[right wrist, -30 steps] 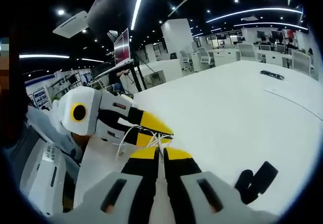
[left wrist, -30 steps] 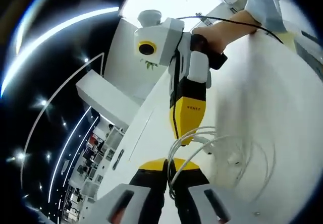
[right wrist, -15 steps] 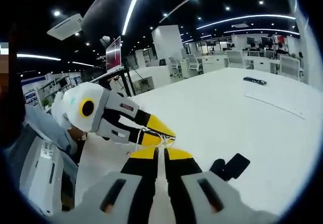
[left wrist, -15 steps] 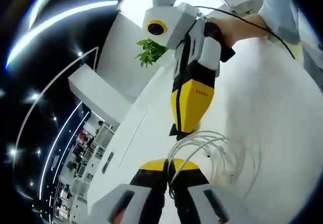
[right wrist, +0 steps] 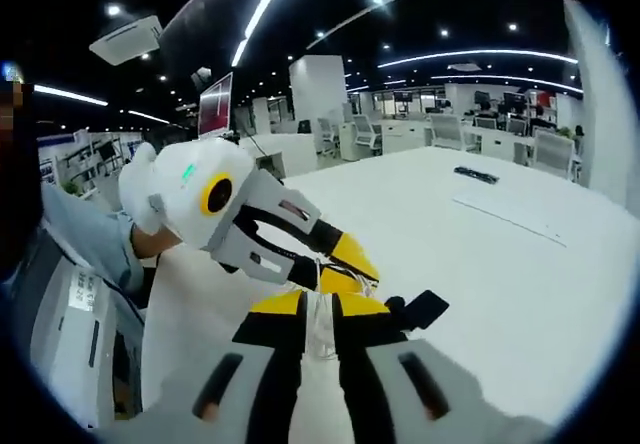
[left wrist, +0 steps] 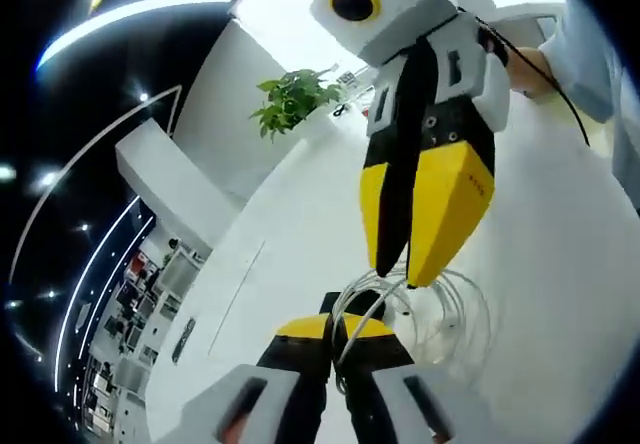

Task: Peel open the Velcro strap on the desktop, arrange the wired earphones neatly onto it, and close the Velcro strap to secure them.

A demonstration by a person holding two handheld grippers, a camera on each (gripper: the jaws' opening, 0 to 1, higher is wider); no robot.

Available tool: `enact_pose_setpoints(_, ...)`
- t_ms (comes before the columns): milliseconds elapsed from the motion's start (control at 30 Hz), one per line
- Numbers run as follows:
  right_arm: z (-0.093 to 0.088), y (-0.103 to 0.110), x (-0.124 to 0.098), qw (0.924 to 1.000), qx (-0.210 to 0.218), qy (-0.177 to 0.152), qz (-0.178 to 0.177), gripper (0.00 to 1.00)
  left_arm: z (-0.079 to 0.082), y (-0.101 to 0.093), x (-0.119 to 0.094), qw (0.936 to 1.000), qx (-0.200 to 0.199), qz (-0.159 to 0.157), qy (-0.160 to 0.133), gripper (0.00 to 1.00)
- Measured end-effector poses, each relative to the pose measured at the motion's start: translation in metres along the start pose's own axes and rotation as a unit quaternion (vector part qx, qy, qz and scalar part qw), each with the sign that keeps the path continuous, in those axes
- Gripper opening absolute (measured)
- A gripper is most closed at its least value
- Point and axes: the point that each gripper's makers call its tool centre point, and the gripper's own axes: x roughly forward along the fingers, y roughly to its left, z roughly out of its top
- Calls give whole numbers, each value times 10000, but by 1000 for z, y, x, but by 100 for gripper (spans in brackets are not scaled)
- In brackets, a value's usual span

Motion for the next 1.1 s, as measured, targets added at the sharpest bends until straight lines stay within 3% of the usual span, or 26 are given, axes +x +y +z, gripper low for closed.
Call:
enact_pose_setpoints(133,-1,-12,3,9996,-125,111,-236,5,1,1,2,10000,-11,-61,19,6)
enact_pose_setpoints(300,1,-32,3,9977,-197,148,-633,4,-2,0,1,9999,-79,-139,-13,6)
enact_pose_setpoints(500,-9,-45,2,9937,-400,477,-928,4,0,-5,4,9987,-342,-349,-160,6)
enact_pose_setpoints(733,-9,-54,-2,9940,-363,398,-956,5,3,0,8,9956,-770,-488,-219,6)
enact_pose_setpoints(1100,4,-64,-12,9950,-382,130,-913,7,12,5,25,9930,-980,-624,-218,6)
